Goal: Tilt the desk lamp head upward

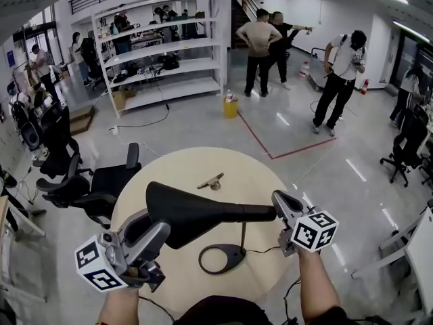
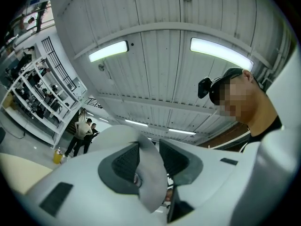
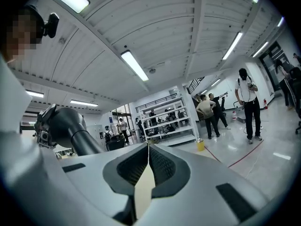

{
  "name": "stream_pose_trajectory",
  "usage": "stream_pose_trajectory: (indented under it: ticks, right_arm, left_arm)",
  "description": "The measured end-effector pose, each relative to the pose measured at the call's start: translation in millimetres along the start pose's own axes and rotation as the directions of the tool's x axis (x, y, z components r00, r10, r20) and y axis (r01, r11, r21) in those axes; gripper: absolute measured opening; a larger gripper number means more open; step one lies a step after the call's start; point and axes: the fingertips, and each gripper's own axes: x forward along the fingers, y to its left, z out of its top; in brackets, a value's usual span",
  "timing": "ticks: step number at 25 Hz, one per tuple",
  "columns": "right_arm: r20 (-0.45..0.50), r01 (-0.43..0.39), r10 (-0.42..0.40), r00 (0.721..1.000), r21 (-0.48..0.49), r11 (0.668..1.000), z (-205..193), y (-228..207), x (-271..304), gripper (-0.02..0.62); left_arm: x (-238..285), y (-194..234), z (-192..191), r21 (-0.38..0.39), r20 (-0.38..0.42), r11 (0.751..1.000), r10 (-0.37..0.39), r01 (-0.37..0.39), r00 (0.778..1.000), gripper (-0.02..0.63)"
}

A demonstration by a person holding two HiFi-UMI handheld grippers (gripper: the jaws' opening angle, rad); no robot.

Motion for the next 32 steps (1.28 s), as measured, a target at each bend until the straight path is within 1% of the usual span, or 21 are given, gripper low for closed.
stream_pose_trajectory:
  ticks: [2,3,4,5,6,8,9,11,13,15,17,18,20,22,24,26,28,32]
  right_arm:
    - [-0.008,0.003,-0.003,1.0,0.008,1.0,-6,-2,-1,0.017]
    - [-0.026,0.011,-0.011,1.0,0.002,1.0,-11,-4,-1,0.017]
    - [-0.065,0.021,-0.022,0.998,-0.016,1.0,-20,-7,1,0.017]
    - [-0.125,0.023,-0.028,0.992,-0.043,0.999,-36,-8,3,0.015]
    - [-0.196,0.006,-0.019,0.98,-0.065,0.998,-56,-5,5,0.015]
    - [-0.306,-0.058,0.031,0.952,-0.079,0.995,-99,14,10,0.017]
    - [-0.333,-0.078,0.046,0.942,-0.084,0.993,-115,24,13,0.017]
    - [-0.349,-0.078,0.046,0.936,-0.078,0.994,-133,34,16,0.017]
    - [-0.333,-0.026,0.009,0.943,-0.048,0.998,-137,26,13,0.017]
    - [-0.28,0.069,-0.074,0.957,-0.029,0.997,-124,4,6,0.017]
    - [-0.192,0.174,-0.172,0.966,-0.007,0.985,-97,-20,-3,0.017]
    - [-0.144,0.216,-0.214,0.966,0.004,0.976,-82,-30,-8,0.017]
    - [-0.057,0.261,-0.259,0.964,0.024,0.965,-53,-42,-18,0.017]
    - [0.008,0.249,-0.25,0.968,0.03,0.968,-27,-40,-21,0.017]
    - [0.039,0.206,-0.207,0.978,0.013,0.978,-11,-28,-16,0.017]
    - [0.037,0.163,-0.162,0.986,-0.016,0.987,-7,-15,-7,0.017]
    - [0.026,0.138,-0.137,0.99,-0.035,0.99,-6,-8,-3,0.017]
    - [-0.016,0.087,-0.087,0.996,-0.038,0.996,-10,4,3,0.016]
  left_arm:
    - [8,-6,3,0.002,0.001,1.0,-0.019,0.019,1.0,0.164]
    - [12,-8,5,0.005,0.0,1.0,-0.026,0.026,1.0,0.166]
    - [16,-8,7,0.006,-0.004,1.0,-0.029,0.029,1.0,0.168]
    - [19,-8,8,0.004,-0.008,1.0,-0.029,0.029,1.0,0.169]
    - [22,-8,8,-0.001,-0.013,1.0,-0.029,0.029,0.999,0.169]
    - [27,-10,5,-0.011,-0.025,0.999,-0.039,0.039,0.999,0.169]
    - [30,-13,4,-0.006,-0.034,0.999,-0.045,0.045,0.998,0.169]
    - [36,-18,2,0.023,-0.053,0.999,-0.047,0.048,0.998,0.169]
    - [38,-20,3,0.041,-0.064,0.998,-0.039,0.042,0.997,0.169]
    - [37,-18,6,0.047,-0.066,0.998,-0.028,0.031,0.997,0.169]
    - [33,-13,9,0.048,-0.061,0.999,-0.017,0.02,0.998,0.169]
    - [32,-12,9,0.046,-0.057,0.999,-0.013,0.016,0.998,0.169]
    - [31,-10,7,0.04,-0.05,0.999,-0.009,0.011,0.999,0.169]
    - [30,-9,7,0.038,-0.045,0.999,-0.007,0.009,0.999,0.169]
    - [29,-6,7,0.041,-0.044,0.999,-0.008,0.009,0.999,0.168]
    - [29,-4,7,0.045,-0.045,0.999,-0.008,0.01,0.999,0.169]
    - [29,-3,6,0.046,-0.046,0.999,-0.003,0.006,0.999,0.169]
    - [28,-6,15,0.048,-0.03,0.999,-0.004,0.006,1.0,0.169]
